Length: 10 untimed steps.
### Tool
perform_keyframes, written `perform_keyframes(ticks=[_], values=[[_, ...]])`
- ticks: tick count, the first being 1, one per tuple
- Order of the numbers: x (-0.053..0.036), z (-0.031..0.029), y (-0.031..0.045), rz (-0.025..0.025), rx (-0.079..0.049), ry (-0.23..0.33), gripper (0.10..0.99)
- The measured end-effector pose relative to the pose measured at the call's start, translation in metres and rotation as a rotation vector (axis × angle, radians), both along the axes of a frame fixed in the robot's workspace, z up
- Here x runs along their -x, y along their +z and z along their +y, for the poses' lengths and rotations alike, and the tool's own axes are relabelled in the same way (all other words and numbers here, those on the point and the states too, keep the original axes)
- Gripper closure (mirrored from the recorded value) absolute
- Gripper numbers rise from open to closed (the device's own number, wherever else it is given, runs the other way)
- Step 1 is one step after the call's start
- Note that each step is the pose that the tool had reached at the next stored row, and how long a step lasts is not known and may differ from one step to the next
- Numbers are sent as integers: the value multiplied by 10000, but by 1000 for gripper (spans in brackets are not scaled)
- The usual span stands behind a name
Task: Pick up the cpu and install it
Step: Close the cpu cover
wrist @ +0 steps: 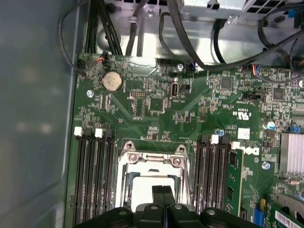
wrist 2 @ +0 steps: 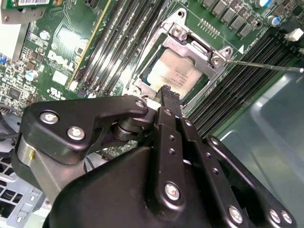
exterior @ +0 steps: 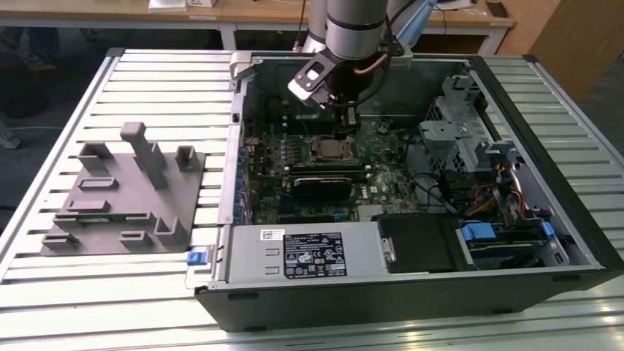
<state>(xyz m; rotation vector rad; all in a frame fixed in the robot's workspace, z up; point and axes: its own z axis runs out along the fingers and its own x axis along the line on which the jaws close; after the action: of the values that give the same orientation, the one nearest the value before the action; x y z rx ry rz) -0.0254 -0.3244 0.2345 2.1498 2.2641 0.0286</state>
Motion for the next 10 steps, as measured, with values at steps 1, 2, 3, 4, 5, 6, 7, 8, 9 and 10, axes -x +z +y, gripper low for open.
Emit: perform_keyframes(ticks=[1,2,3,4,5,6,7,8,9,10], values=[[14,-2,-3,1,1,-1,980],[27,-4,-7,1,1,0,980],[38,-5,-13,1,1,0,980],[48,-5,-19,1,2,0,980],[56,-5,-28,1,1,0,980],[63,-5,-39,2,2,1,980],[73,-5,-50,1,1,2,980],[89,-5,-58,0,0,3,980],[112,-5,-65,1,1,4,980],[139,-6,-71,1,2,4,980]])
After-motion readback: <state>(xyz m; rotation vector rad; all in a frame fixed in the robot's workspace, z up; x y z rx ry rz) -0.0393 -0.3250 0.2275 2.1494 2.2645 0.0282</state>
